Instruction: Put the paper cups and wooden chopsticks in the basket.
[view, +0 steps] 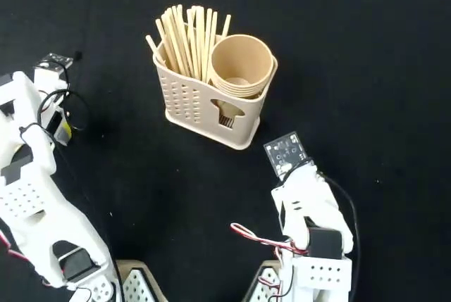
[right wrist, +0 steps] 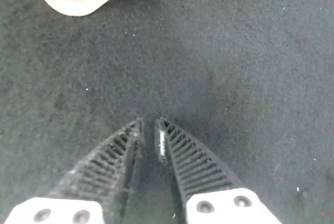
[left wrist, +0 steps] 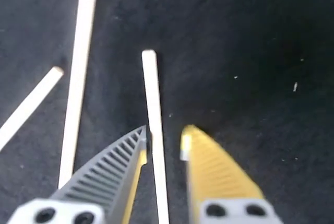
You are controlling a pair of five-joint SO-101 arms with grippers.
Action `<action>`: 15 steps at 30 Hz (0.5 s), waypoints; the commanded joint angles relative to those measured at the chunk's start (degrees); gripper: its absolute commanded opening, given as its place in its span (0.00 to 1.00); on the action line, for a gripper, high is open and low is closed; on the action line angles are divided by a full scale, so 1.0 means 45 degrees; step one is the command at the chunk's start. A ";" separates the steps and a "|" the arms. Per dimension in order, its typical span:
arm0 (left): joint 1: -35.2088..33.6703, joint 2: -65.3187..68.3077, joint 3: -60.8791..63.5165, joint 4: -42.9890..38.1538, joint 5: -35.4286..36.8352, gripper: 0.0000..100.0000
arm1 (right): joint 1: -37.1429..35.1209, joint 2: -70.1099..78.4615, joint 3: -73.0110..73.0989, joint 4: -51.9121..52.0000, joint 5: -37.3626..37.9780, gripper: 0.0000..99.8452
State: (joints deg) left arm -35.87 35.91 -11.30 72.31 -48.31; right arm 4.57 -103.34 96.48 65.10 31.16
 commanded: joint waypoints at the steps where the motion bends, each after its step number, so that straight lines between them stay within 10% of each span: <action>1: -0.0283 0.0078 -0.1026 0.0742 -0.0606 0.04 | -0.0117 -0.0908 -0.0049 -0.0215 0.0039 0.05; 15: -0.0166 0.0059 -0.5148 0.6349 -0.1582 0.03 | -0.0117 -0.0908 -0.0049 -0.0215 0.0039 0.05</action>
State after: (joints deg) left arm -36.04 37.05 -29.14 98.07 -55.52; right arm 4.57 -103.34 96.48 65.10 31.16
